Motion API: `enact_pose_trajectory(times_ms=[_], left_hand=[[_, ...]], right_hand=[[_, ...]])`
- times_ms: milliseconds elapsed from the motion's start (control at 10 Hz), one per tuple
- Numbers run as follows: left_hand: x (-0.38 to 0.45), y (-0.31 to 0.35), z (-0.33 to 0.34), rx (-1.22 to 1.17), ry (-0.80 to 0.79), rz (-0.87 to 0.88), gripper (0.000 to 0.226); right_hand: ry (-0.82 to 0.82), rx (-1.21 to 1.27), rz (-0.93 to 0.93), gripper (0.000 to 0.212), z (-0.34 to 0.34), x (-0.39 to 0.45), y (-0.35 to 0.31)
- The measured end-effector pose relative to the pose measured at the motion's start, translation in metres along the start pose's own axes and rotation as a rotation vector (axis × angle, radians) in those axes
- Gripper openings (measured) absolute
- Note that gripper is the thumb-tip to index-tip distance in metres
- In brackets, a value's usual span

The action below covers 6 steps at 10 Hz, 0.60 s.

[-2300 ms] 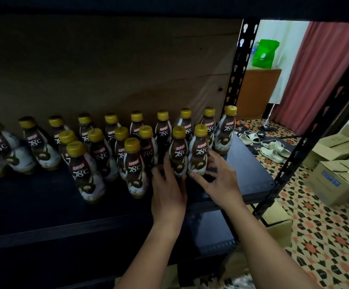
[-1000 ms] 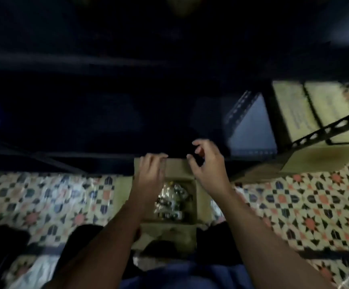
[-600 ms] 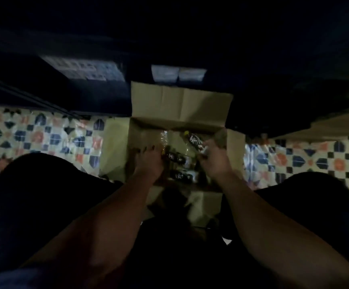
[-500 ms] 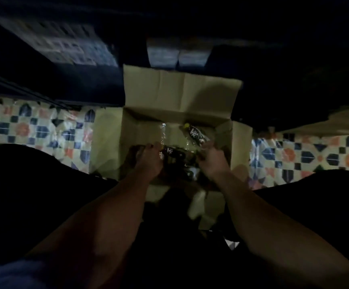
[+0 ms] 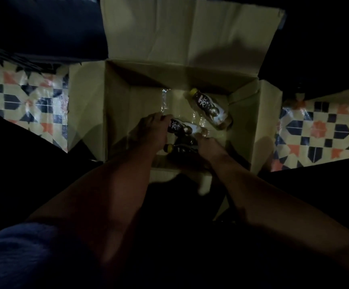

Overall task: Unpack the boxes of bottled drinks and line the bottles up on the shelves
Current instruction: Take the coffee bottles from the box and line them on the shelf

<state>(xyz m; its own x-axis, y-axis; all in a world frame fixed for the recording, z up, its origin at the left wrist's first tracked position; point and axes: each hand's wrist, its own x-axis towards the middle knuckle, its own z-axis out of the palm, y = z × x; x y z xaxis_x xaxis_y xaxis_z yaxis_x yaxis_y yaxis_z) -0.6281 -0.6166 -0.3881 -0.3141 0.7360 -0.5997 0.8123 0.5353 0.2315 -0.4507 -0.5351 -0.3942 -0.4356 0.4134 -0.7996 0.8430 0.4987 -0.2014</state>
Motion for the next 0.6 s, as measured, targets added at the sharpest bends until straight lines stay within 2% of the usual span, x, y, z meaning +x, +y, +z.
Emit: enact_pose_trajectory(times_ms=[100,200,300,400,500,600], left_hand=[[0.009,0.0,-0.001,-0.035,-0.008,-0.006,0.067],[0.01,0.002,-0.004,-0.008,-0.009,0.049,0.061],[0.012,-0.006,-0.006,0.015,-0.068,0.076,0.063],[0.014,-0.023,-0.004,-0.052,-0.124,0.072,0.063],[0.01,-0.043,-0.001,-0.15,-0.121,0.023,0.063],[0.002,-0.057,-0.001,-0.269,-0.06,-0.034,0.061]], right_hand=[[-0.045,-0.085,-0.09,0.043,0.016,0.011,0.001],[-0.105,-0.002,-0.045,0.059,0.013,0.012,0.004],[-0.116,-0.015,-0.095,0.071,0.008,0.012,0.008],[-0.113,-0.019,-0.09,0.08,0.009,0.009,0.009],[-0.133,-0.066,-0.111,0.077,0.004,0.006,0.008],[-0.096,-0.042,-0.119,0.06,0.003,0.009,0.01]])
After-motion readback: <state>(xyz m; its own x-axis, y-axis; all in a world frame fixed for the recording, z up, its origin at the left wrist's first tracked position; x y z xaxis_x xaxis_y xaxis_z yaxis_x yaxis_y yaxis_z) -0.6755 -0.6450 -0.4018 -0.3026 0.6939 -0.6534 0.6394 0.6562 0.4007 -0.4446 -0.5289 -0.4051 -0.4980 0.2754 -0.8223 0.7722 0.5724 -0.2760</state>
